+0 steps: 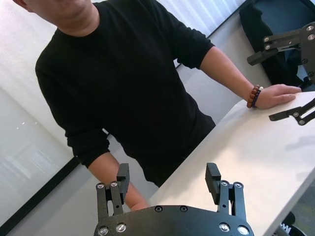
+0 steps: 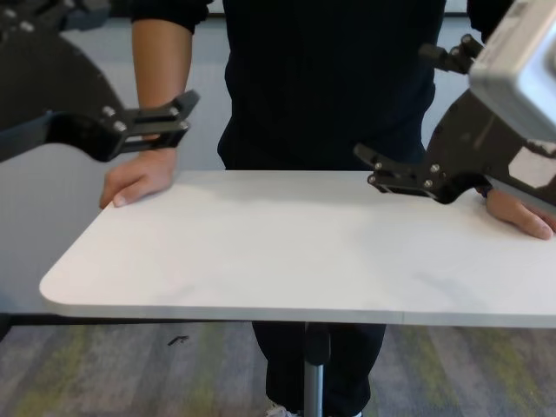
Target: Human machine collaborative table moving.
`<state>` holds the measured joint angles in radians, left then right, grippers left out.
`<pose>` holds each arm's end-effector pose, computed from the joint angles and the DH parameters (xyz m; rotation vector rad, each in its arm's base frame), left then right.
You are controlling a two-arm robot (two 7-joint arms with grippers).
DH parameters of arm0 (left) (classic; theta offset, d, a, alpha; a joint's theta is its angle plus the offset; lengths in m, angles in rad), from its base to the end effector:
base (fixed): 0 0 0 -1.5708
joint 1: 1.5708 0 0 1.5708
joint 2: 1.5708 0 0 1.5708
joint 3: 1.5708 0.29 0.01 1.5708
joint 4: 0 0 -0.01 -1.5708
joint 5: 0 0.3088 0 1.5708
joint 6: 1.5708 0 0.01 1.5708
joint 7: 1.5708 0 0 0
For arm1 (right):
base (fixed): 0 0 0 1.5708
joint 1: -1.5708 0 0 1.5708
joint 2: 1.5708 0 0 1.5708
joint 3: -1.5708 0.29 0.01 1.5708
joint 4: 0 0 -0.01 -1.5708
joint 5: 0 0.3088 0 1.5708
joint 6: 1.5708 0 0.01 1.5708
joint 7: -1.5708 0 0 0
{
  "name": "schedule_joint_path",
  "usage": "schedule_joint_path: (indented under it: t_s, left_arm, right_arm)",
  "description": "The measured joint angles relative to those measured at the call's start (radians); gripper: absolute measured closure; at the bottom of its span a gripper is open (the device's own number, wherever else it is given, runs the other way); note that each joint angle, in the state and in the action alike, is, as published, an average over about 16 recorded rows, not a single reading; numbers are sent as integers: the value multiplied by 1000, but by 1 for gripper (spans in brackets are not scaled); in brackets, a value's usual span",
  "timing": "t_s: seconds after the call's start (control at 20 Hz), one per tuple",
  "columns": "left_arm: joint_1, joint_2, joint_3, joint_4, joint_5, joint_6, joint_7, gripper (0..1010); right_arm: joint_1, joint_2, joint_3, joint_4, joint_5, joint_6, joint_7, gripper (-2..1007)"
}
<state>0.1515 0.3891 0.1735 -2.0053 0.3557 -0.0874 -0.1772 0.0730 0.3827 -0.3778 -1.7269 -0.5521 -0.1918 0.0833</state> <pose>0.2691 0.0136 -0.2149 0.2806 -0.7517 1.0606 0.3220 0.0195 -0.2532 -0.3599 -0.9424 -0.9359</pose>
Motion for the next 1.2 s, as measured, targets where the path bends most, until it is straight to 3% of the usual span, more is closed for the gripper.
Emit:
schedule_joint_path:
  t_s: [0.5,1.2]
  left_arm:
    - [-40,-9,30,35,18,1,-4,9]
    - [-38,-10,29,38,18,0,-1,9]
  right_arm:
    - [31,0,-11,20,-43,18,-9,5]
    - [30,0,-12,23,-36,12,-6,5]
